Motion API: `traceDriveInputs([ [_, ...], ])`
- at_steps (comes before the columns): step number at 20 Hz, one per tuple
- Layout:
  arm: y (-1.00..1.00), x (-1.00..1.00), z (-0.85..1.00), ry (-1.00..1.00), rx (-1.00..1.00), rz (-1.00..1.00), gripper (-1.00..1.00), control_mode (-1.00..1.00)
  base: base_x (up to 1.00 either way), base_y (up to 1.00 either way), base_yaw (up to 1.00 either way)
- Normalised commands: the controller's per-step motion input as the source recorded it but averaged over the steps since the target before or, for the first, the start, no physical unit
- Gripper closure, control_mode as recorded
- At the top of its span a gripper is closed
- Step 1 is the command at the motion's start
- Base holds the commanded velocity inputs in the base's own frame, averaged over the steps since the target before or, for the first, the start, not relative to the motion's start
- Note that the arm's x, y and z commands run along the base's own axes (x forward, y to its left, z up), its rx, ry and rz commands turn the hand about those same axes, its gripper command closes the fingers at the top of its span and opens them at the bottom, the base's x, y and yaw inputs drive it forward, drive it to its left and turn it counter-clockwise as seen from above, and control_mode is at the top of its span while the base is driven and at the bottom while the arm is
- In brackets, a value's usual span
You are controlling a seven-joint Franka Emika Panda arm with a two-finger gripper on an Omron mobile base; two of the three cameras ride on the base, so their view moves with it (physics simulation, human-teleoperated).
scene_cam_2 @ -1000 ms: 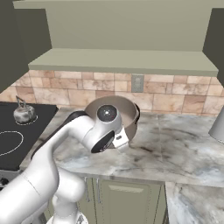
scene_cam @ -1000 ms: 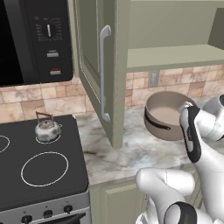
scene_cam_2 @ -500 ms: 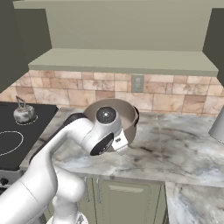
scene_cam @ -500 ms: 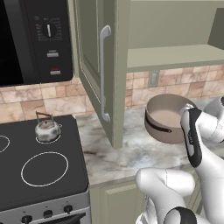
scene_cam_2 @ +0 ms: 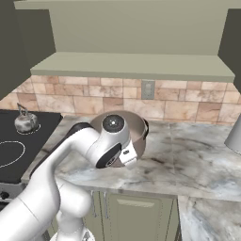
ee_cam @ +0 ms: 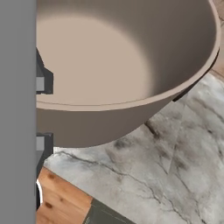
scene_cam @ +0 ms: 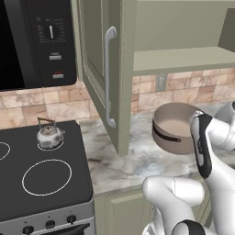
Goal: Pick the kettle from the cabinet and place it on a stove burner. Then pick the pot from the counter and place it on another stove burner. Finally, turn both burners on.
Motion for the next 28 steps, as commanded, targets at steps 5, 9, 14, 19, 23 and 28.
traceDriveInputs([
  [5, -0.01, -0.19, 0.0, 0.02, 0.0, 0.0, 1.0, -1.0, 0.0, 0.0, 0.0],
  [9, -0.04, 0.0, 0.0, 0.02, 0.03, 0.0, 1.0, -1.0, 0.0, 0.0, 0.0],
  [14, 0.0, -0.01, 0.0, 0.0, 0.0, 0.0, 1.0, -1.0, 0.0, 0.0, 0.0],
  [19, 0.0, -0.11, 0.0, -0.03, 0.0, 0.0, 1.0, 1.0, -0.31, 0.0, 0.0],
  [23, 0.0, 0.0, 0.0, 0.0, 0.0, 0.0, 1.0, 1.0, -0.49, 0.01, 0.0],
  [28, 0.0, 0.0, 0.0, 0.0, 0.0, 0.0, 1.0, 1.0, -0.22, 0.15, 0.0],
])
